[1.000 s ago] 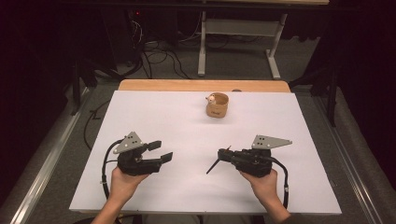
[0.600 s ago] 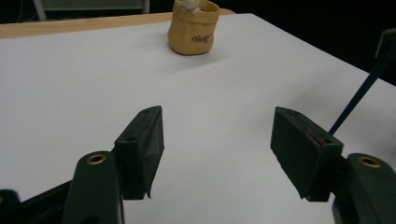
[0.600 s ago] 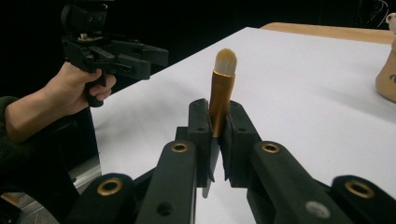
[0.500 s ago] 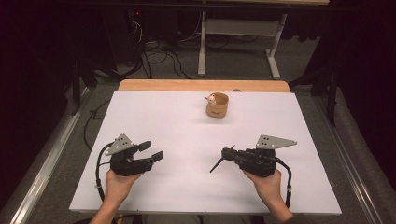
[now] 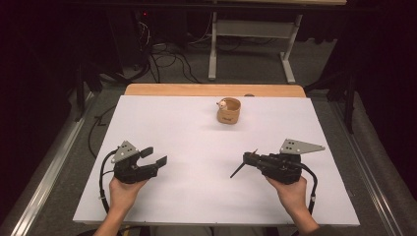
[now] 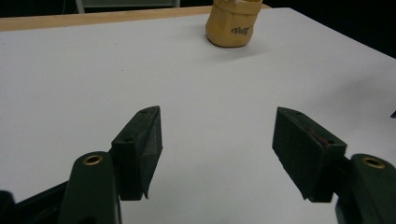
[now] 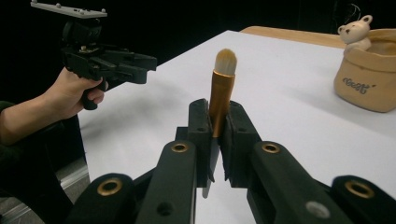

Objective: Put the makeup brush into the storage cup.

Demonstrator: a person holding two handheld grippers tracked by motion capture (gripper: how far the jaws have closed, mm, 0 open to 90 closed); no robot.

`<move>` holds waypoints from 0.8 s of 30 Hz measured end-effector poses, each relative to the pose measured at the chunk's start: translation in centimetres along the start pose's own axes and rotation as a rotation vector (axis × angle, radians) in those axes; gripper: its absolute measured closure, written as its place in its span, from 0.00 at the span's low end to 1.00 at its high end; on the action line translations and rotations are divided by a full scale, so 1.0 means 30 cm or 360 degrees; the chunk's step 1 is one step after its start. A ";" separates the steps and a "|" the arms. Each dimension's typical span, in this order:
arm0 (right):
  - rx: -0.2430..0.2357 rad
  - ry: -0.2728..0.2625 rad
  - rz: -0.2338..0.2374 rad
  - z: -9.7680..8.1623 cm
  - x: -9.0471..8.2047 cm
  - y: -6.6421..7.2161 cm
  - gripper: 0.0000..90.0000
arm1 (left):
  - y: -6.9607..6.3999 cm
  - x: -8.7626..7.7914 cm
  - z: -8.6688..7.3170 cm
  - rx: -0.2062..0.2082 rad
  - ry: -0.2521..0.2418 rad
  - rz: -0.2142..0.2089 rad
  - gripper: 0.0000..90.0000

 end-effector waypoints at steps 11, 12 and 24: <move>-0.0003 0.0004 -0.0046 0.015 -0.037 -0.020 0.95 | 0.002 0.003 -0.001 -0.0008 -0.0002 -0.0007 0.37; 0.0005 0.0003 -0.0049 0.017 -0.039 -0.021 0.95 | 0.006 0.002 -0.001 -0.0009 -0.0004 -0.0005 0.37; 0.0004 0.0015 -0.0110 0.043 -0.065 -0.047 0.95 | 0.015 0.000 -0.001 -0.0033 -0.0007 -0.0008 0.37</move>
Point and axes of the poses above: each handheld gripper's, and its own axes: x roughly forward along the jaws, z roughly out of its top, y roughly to its left, the point moved 1 cm from there along x, roughly forward along the jaws, and after that the axes turned 15 degrees about z, right-handed, at the moved point
